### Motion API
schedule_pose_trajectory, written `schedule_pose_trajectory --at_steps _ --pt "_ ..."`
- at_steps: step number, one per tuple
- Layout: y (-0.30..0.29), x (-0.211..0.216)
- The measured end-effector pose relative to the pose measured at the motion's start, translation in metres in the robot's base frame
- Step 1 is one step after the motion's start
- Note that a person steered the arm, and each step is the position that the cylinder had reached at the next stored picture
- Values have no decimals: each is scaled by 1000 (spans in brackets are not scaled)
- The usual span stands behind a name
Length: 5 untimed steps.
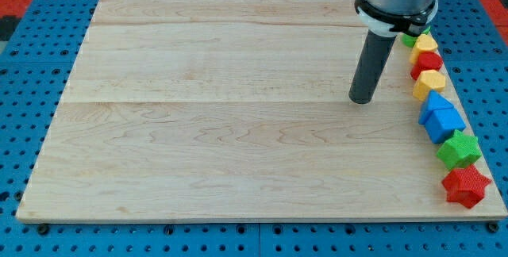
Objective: Move green circle slightly left and a bit down
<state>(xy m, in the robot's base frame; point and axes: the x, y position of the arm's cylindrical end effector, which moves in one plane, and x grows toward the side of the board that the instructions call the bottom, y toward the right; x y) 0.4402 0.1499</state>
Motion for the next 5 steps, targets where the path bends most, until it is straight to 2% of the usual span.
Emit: schedule_pose_trajectory --at_steps 1,2,4,5 --pt "0 0" --pt "-2 26" --pt "-21 176" --pt "-15 178"
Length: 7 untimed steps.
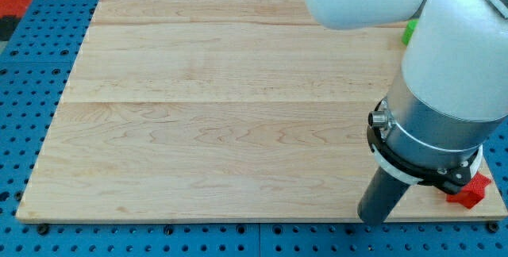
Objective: Move green circle slightly left and a bit down
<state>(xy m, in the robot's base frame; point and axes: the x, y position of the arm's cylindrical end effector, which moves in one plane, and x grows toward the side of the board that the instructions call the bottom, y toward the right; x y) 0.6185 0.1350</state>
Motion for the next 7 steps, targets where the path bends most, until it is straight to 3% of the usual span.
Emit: schedule_pose_trajectory --at_steps 1,3,4,5,7 --pt "-43 -26" --pt "-24 -189" --pt "-24 -219" --pt "-31 -220" --pt "-30 -313"
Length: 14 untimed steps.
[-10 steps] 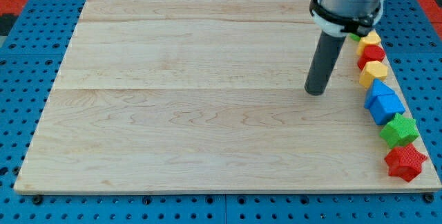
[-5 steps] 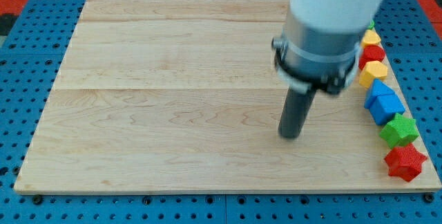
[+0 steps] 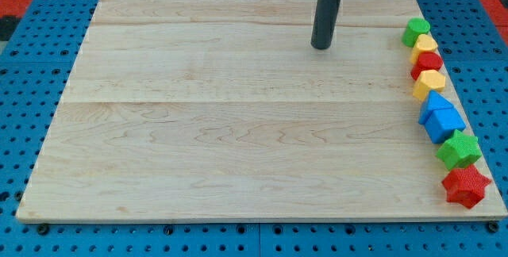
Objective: Move green circle slightly left and a bit down
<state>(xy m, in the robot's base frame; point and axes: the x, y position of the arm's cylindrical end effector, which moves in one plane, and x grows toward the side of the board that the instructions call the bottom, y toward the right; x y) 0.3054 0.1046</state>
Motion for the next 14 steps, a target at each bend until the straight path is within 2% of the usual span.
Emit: schedule_pose_trajectory --at_steps 2,4,5,6,7,10,13,14 --pt "19 -111" --pt "45 -114" --pt "164 -101" --pt "232 -54" --pt "237 -7" --pt "229 -6" --pt "103 -7" --pt "80 -7"
